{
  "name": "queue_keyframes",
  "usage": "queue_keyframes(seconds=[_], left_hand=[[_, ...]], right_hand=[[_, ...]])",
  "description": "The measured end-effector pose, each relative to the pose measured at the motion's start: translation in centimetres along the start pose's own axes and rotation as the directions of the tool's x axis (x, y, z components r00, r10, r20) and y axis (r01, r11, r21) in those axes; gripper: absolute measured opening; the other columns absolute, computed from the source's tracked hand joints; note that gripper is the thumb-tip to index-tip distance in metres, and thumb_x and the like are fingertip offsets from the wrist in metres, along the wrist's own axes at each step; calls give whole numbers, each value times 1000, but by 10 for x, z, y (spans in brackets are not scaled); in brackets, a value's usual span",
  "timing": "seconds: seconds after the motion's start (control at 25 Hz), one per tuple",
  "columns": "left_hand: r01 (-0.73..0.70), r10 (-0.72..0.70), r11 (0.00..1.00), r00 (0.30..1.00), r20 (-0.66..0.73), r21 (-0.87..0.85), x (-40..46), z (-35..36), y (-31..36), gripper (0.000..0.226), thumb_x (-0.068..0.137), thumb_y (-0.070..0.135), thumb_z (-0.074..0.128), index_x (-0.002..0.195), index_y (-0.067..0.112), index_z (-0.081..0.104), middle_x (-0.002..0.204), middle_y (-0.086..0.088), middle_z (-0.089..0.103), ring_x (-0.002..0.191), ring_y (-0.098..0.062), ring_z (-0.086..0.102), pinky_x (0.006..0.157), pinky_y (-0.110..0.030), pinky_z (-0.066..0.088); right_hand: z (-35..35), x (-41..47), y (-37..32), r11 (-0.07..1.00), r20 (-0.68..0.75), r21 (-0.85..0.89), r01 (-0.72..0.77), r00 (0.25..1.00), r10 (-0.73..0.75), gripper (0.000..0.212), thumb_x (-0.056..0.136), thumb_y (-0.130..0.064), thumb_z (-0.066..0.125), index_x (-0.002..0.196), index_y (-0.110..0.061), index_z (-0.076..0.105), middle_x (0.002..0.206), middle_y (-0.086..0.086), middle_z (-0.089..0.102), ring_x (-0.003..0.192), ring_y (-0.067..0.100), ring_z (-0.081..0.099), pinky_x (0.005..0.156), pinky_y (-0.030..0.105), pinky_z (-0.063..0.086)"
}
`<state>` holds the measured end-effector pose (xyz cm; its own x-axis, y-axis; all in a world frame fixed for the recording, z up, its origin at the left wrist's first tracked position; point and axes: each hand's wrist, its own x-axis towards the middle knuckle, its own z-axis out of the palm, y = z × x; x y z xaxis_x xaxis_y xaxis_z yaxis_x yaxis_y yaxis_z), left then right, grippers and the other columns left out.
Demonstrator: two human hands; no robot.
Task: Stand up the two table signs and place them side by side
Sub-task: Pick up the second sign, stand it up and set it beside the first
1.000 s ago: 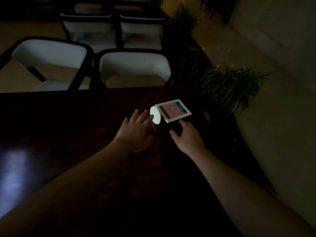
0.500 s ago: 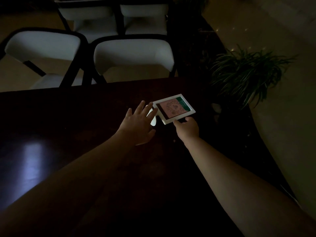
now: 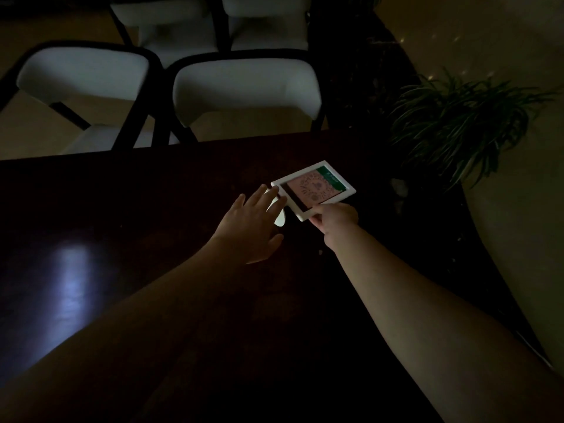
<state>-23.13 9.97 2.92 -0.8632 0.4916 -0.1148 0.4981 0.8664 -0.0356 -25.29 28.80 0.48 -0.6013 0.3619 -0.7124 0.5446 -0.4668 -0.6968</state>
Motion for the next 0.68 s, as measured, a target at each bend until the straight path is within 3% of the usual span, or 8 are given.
queue_keyframes(seconds=[0.28, 0.68], left_hand=[[42, -42, 997, 999, -3, -66, -37, -1, -2, 84, 92, 60, 44, 155, 24, 2, 166, -10, 6, 151, -29, 2, 120, -54, 14], [63, -63, 987, 998, 7, -148, -91, 15, 5, 82, 93, 55, 49, 156, 21, 10, 164, -11, 14, 151, -29, 6, 121, -51, 13]], right_hand=[[8, -17, -2, 995, 119, -19, 102, 988, -99, 50, 86, 9, 69, 130, -11, 57, 115, 13, 69, 101, 26, 69, 78, 38, 62], [17, -60, 5, 882, 240, -231, 410, 903, -356, 59, 83, 11, 69, 131, -18, 51, 118, 11, 68, 107, 25, 66, 89, 50, 58]])
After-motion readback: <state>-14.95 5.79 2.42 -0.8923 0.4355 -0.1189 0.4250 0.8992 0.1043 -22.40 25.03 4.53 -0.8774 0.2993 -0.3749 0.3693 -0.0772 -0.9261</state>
